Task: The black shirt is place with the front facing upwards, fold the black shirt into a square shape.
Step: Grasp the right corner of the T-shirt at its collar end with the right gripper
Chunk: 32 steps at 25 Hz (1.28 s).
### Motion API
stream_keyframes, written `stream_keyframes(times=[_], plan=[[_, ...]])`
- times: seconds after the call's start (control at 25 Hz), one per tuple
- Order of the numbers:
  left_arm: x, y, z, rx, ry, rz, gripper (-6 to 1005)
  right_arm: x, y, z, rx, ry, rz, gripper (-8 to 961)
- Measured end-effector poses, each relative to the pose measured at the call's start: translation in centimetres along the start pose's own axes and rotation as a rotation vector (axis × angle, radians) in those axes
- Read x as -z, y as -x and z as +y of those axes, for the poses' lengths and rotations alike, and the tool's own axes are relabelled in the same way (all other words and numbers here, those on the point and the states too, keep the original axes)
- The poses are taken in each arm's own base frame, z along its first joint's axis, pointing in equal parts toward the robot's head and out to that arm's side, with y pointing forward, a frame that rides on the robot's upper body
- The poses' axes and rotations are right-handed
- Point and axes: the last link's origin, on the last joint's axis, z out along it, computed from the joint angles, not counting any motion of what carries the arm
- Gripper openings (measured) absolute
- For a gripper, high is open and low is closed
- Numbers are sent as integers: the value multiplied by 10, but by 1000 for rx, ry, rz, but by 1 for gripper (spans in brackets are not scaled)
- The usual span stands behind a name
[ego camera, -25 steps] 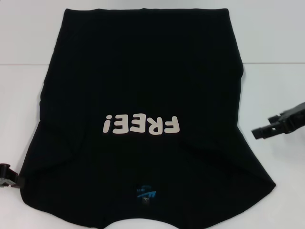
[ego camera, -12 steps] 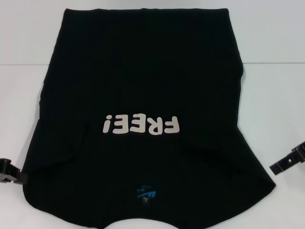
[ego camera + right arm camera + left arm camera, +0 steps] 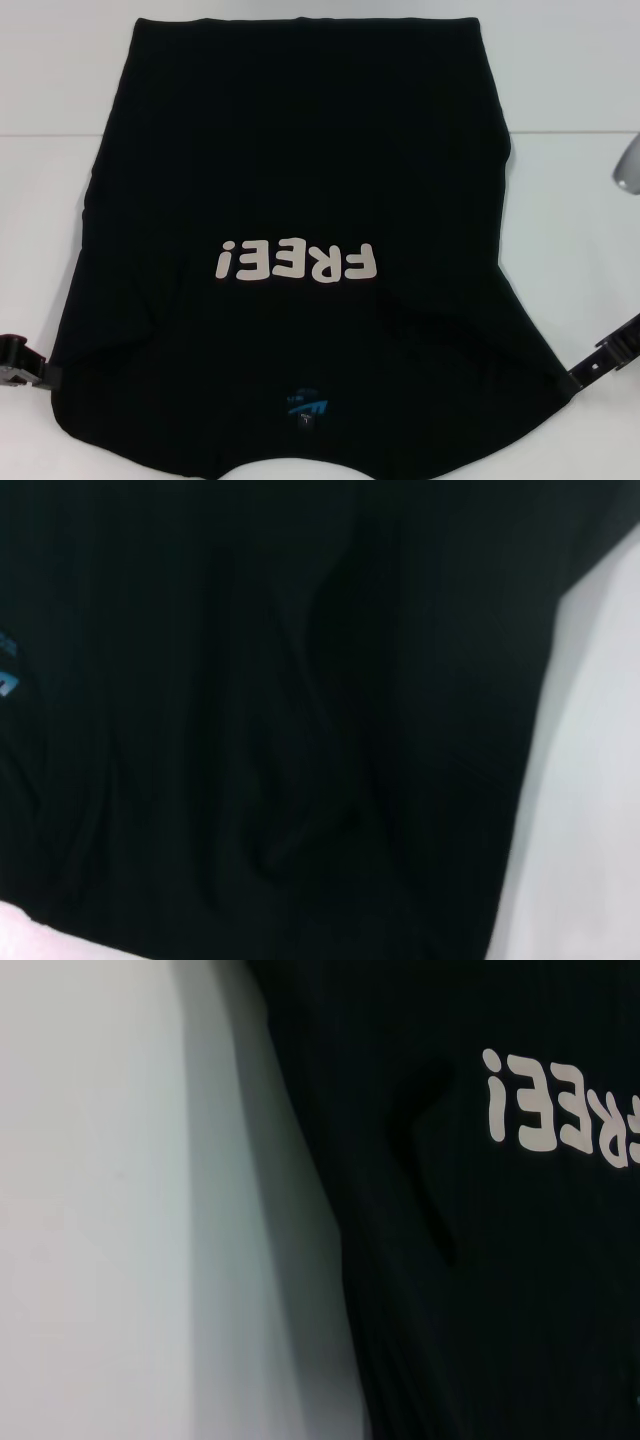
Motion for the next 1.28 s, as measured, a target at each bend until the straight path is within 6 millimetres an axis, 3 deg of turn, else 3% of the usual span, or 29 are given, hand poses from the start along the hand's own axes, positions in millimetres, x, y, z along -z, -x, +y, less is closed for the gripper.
stream_keyframes(times=[0.84,1.2,1.28], plan=[[0,-2,1,-4,-1,5,5,-23,16,16,58,-17,51,822],[0,-1,1,-5,2,2,5,-27,21,25,107,-32,81,629],[0,-1,1,-7,2,1,5,-28,22,26,110,-31,81,532]])
